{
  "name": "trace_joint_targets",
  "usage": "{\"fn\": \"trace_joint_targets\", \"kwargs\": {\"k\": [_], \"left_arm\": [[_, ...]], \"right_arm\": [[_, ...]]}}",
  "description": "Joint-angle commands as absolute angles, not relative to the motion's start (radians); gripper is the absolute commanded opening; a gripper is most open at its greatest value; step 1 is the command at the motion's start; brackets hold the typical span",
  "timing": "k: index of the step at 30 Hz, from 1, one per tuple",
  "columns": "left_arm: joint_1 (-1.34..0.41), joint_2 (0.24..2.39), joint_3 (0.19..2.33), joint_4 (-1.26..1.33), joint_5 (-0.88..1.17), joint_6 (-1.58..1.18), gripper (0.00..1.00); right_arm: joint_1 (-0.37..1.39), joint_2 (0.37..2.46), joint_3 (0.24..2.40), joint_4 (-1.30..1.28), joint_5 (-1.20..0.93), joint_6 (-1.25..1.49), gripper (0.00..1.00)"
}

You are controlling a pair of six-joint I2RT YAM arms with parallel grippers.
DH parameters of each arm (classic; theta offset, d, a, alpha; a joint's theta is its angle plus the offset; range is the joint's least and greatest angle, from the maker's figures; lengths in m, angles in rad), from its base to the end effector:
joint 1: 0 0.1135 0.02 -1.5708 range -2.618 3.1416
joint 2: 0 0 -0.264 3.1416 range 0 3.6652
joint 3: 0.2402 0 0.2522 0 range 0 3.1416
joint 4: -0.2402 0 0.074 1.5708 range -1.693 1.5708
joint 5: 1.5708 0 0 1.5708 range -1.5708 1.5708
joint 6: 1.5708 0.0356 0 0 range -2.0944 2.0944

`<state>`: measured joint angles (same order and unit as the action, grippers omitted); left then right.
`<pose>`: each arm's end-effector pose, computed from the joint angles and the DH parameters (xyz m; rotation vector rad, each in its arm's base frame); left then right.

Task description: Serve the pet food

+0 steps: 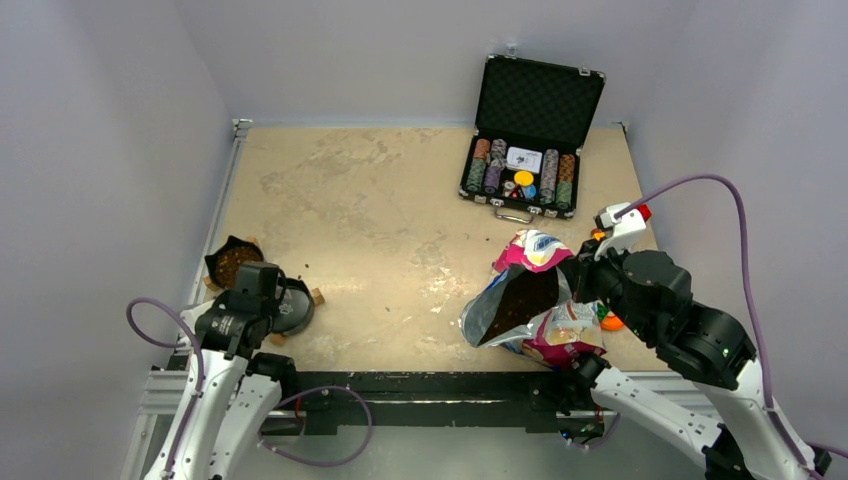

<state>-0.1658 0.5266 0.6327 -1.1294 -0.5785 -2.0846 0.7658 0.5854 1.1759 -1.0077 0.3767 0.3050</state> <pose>0.0851 0.0055 0.2432 -2.0625 1.2030 -0.2977 0.0581 0.0377 0.4022 -0.2106 1.9603 0.3287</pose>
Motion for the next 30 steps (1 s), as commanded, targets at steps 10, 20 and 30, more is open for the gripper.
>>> {"fn": "trace_joint_targets", "kwargs": {"k": [10, 20, 30], "left_arm": [[-0.151, 0.621, 0.691, -1.244, -0.496, -2.675, 0.0], [-0.109, 0.548, 0.58, -1.1, -0.526, -2.687, 0.0], [-0.052, 0.613, 0.604, -1.037, -0.481, -2.686, 0.0]], "right_arm": [[0.769, 0.525, 1.169, -0.961, 0.423, 0.295, 0.0], [0.768, 0.532, 1.178, -0.955, 0.42, 0.281, 0.0], [0.768, 0.538, 1.183, -0.956, 0.411, 0.282, 0.0]]}}
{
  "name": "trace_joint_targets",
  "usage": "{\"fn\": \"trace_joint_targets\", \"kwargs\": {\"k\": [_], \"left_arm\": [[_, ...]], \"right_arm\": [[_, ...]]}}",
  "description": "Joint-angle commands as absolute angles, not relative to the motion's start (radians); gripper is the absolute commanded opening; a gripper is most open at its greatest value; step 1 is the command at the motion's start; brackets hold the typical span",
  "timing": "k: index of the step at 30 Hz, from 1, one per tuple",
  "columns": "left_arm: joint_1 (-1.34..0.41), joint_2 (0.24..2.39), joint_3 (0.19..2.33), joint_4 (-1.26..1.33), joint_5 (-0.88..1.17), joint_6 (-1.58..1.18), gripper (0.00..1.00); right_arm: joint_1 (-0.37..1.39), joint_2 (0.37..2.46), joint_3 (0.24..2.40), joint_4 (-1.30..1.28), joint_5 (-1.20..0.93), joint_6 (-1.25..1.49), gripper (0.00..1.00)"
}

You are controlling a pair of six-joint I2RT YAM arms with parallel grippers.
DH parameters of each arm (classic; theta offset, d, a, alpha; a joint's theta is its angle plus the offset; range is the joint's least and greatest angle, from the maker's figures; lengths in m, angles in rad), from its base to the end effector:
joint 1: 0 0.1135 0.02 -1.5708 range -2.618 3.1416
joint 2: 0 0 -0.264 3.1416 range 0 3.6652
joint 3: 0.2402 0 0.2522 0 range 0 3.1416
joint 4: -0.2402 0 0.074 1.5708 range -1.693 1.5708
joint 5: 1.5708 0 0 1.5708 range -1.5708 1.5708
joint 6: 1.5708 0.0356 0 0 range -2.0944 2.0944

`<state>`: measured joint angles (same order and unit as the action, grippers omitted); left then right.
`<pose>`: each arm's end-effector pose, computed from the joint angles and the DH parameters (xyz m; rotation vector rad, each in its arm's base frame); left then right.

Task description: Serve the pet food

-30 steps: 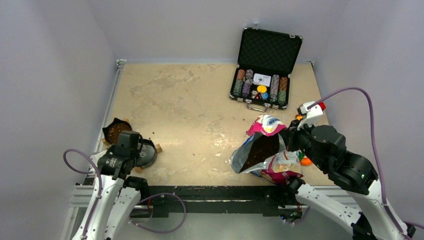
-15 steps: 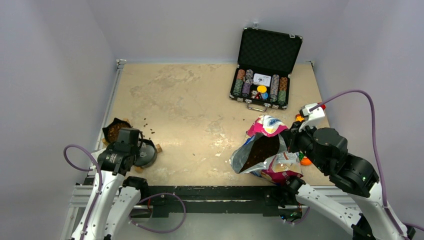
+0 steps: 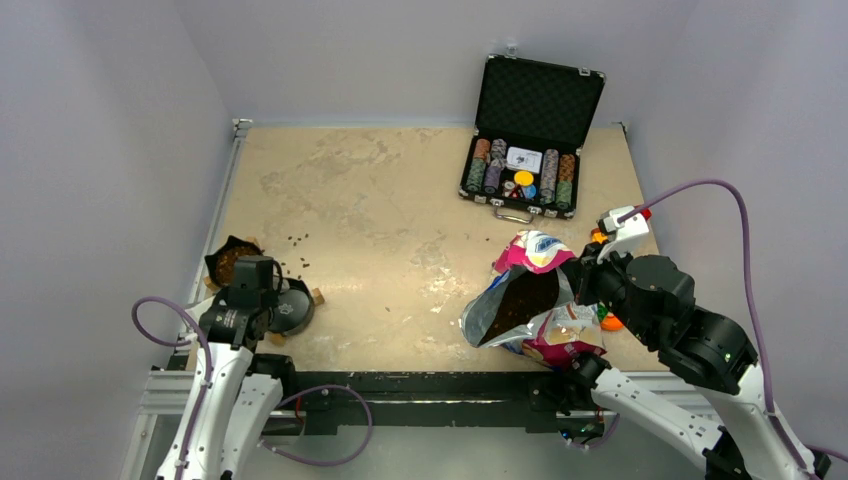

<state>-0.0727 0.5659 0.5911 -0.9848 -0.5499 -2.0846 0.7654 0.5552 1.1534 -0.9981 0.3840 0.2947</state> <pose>0.1015 0.0113 0.2357 -2.1063 1.0861 -0.3417 0.0546 0.0339 0.3985 -0.2090 1.9427 0.3245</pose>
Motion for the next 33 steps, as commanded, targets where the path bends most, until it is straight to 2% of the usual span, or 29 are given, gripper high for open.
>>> {"fn": "trace_joint_targets", "kwargs": {"k": [1, 14, 33], "left_arm": [[-0.046, 0.623, 0.616, -1.054, -0.471, -2.685, 0.0], [0.043, 0.742, 0.734, -1.106, -0.393, -2.668, 0.0], [0.188, 0.877, 0.854, -1.04, -0.298, -2.56, 0.0]], "right_arm": [[0.768, 0.539, 1.184, -0.957, 0.411, 0.281, 0.0], [0.768, 0.536, 1.18, -0.957, 0.416, 0.283, 0.0], [0.769, 0.523, 1.174, -0.953, 0.43, 0.287, 0.0]]}}
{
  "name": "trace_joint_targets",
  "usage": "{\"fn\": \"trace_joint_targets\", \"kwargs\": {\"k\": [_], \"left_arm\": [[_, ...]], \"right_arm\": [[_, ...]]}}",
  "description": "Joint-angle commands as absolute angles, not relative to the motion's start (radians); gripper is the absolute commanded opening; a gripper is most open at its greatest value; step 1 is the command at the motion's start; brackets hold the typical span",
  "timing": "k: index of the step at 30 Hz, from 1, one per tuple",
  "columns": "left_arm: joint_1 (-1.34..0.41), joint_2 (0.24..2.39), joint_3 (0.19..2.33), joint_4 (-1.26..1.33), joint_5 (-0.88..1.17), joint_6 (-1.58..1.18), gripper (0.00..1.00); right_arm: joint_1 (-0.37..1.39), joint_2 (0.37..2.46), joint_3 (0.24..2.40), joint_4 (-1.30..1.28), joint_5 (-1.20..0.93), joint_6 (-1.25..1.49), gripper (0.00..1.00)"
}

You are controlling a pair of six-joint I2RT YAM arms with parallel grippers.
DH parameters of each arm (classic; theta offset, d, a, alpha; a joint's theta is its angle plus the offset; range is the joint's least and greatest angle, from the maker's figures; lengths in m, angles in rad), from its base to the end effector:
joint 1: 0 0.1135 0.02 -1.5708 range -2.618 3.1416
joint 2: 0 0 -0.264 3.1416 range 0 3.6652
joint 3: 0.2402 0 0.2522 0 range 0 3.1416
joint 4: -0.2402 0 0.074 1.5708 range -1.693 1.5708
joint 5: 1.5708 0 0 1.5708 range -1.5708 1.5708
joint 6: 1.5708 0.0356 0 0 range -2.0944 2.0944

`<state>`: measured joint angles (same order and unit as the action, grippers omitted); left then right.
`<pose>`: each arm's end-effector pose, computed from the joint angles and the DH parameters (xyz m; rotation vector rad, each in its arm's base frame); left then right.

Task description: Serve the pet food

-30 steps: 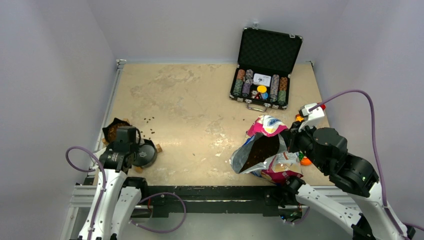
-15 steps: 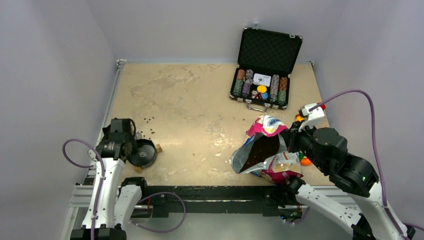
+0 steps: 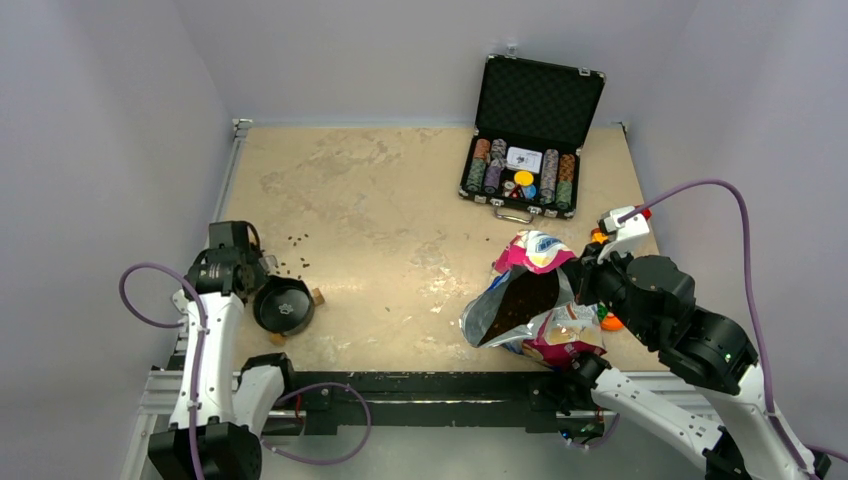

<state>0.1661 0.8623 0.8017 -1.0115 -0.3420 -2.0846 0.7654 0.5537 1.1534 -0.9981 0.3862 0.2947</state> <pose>0.1438 0.0362 0.2646 -2.3655 1.0043 -0.2808 0.0543 0.0336 0.3986 -0.2070 1.9411 0.3233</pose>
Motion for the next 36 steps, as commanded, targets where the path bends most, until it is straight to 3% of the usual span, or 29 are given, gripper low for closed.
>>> {"fn": "trace_joint_targets", "kwargs": {"k": [1, 36], "left_arm": [[0.193, 0.884, 0.864, -1.035, -0.296, -2.551, 0.0], [0.262, 0.96, 1.045, -1.14, -0.277, -2.456, 0.0]], "right_arm": [[0.769, 0.522, 1.173, -0.951, 0.43, 0.287, 0.0], [0.768, 0.499, 1.14, -0.934, 0.44, 0.286, 0.0]]}}
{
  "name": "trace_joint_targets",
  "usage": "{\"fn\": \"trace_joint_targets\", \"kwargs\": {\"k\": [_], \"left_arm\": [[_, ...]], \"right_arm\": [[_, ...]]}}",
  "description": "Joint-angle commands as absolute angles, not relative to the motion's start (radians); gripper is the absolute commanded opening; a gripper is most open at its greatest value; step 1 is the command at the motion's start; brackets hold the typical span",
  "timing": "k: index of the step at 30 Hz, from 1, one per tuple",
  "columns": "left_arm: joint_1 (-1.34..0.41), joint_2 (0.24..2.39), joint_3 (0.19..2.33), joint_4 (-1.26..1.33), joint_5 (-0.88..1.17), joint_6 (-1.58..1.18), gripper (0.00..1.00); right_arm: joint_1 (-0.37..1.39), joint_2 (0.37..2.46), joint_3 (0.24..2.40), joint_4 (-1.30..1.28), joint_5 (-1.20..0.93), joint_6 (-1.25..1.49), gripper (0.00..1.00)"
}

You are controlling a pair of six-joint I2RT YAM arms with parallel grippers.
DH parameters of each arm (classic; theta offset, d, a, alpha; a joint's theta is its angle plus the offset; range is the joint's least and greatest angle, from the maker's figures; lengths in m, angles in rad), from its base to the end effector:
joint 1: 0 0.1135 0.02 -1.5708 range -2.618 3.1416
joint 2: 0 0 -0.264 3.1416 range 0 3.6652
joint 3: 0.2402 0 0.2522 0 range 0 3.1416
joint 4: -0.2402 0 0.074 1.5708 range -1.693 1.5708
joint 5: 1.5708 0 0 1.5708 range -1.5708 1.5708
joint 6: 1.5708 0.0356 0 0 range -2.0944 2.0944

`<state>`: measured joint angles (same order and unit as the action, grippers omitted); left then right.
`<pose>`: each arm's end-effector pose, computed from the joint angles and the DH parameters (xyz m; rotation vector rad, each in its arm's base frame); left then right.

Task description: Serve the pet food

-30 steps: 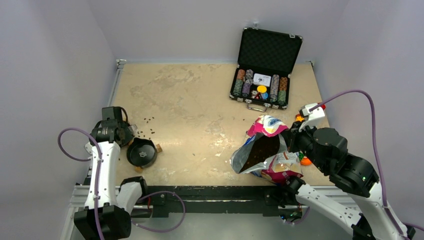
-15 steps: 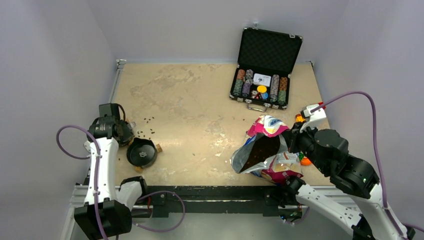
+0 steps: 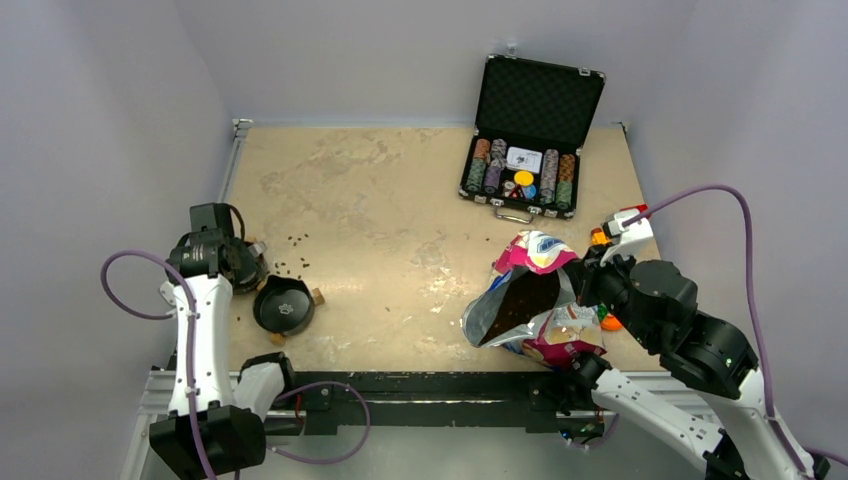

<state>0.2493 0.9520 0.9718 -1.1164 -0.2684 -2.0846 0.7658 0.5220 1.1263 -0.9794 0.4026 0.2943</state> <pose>0.1528 0.0486 0.2970 -2.4520 0.9546 -0.2889 0.0515 0.0301 0.3946 -0.1880 1.9186 0.3212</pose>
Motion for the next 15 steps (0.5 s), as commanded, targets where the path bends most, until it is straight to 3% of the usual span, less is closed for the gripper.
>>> {"fn": "trace_joint_targets", "kwargs": {"k": [1, 15], "left_arm": [[0.264, 0.964, 1.053, -1.143, -0.275, -2.452, 0.0], [0.265, 0.97, 1.111, -1.189, -0.234, -2.431, 0.0]], "right_arm": [[0.768, 0.499, 1.138, -0.934, 0.44, 0.287, 0.0], [0.769, 0.497, 1.128, -0.91, 0.43, 0.277, 0.0]]}}
